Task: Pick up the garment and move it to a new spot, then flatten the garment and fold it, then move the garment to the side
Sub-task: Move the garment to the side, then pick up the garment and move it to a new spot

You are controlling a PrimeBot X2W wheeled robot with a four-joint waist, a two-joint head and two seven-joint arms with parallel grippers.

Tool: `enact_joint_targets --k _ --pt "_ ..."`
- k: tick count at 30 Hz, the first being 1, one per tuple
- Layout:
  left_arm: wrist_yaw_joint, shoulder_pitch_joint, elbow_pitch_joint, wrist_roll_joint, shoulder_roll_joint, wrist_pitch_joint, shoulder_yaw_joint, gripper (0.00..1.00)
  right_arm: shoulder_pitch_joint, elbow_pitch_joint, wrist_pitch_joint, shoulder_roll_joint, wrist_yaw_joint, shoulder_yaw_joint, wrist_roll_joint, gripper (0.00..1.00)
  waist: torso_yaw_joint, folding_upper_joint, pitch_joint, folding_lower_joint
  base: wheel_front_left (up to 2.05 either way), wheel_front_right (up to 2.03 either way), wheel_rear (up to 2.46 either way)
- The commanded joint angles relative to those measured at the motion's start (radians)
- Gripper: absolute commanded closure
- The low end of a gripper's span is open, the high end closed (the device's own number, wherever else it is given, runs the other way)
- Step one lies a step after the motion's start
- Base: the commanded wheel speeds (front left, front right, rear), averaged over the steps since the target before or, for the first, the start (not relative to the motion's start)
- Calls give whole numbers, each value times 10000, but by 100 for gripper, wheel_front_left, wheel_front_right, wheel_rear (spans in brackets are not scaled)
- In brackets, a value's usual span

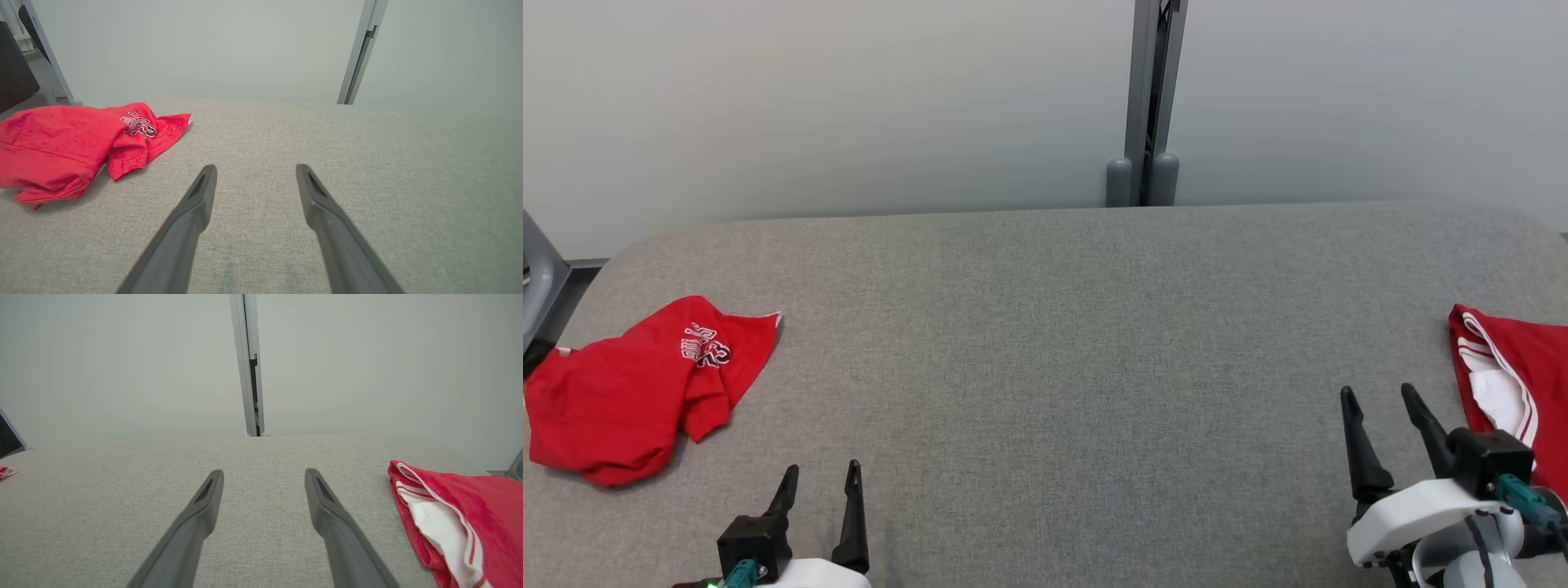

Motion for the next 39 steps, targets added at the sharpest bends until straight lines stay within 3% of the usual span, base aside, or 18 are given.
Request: enact_joint_targets --k 1,14,27,32,39 --pt "38 27 -59 55 55 -14 115 0 184 -112 -2 -65 -3 90 67 0 -1 -1 -108 0 0 0 0" --pt "115 403 -330 211 54 -14 331 0 702 -371 0 -61 -3 284 528 0 -72 -1 -730 0 0 0 0" --pt "24 354 -317 58 55 -14 576 0 640 -298 0 -60 -3 498 707 0 -10 -1 -553 0 0 0 0" --pt "60 182 -250 -62 60 -14 738 0 632 -257 0 -57 -3 834 666 0 468 -1 -366 0 0 0 0" --pt "35 195 -327 110 57 -14 1124 0 669 -335 0 -61 -3 1285 950 0 1872 -1 -189 0 0 0 0"
